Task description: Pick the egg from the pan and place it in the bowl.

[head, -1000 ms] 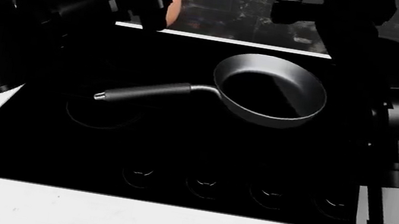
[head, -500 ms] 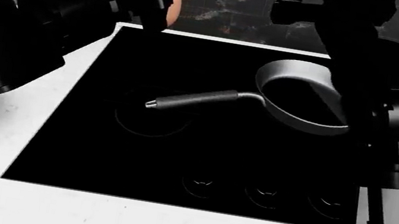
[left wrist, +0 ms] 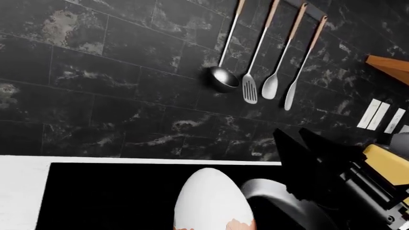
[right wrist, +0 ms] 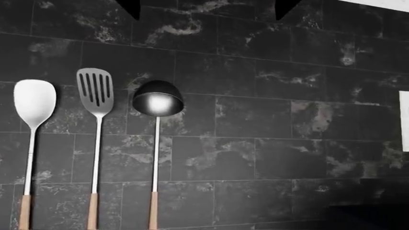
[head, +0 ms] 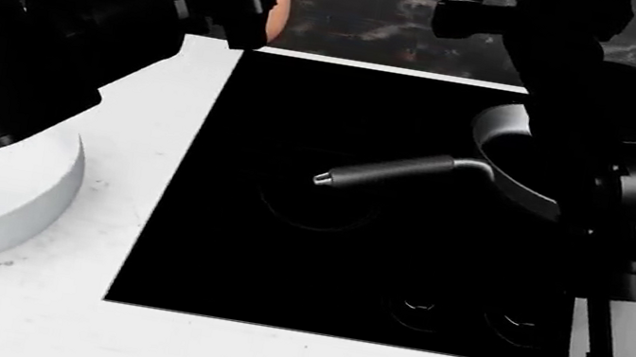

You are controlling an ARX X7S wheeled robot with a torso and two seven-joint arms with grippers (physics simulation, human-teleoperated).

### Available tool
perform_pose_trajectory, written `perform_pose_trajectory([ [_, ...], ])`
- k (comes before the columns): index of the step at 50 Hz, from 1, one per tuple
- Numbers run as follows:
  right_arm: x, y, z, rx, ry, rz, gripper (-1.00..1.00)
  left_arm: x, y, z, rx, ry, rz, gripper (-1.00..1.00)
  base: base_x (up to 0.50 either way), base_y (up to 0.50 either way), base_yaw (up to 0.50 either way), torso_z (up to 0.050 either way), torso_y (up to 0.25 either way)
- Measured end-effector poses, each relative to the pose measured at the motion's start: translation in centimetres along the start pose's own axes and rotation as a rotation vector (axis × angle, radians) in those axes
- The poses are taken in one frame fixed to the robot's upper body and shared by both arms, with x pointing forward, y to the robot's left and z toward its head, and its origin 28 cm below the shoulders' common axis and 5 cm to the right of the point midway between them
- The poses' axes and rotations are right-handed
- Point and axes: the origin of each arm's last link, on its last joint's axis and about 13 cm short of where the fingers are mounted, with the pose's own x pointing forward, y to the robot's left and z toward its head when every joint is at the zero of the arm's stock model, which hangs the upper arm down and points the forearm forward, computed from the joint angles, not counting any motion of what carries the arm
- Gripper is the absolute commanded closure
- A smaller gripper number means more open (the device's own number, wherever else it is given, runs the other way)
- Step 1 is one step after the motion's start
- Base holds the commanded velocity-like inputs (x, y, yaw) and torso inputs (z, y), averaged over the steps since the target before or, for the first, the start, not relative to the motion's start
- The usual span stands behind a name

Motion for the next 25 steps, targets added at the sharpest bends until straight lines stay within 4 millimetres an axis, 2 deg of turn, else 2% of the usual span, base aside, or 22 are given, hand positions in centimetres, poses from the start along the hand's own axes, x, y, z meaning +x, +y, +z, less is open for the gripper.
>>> perform_pose_trajectory([
  [25, -0.08, 0.03, 0.04, 0.002, -0.004, 0.000, -1.00, -0.08, -0.12, 0.07, 0.004, -0.001, -0.002, 1.00, 0.00, 0.28, 0.00, 0.000, 0.000],
])
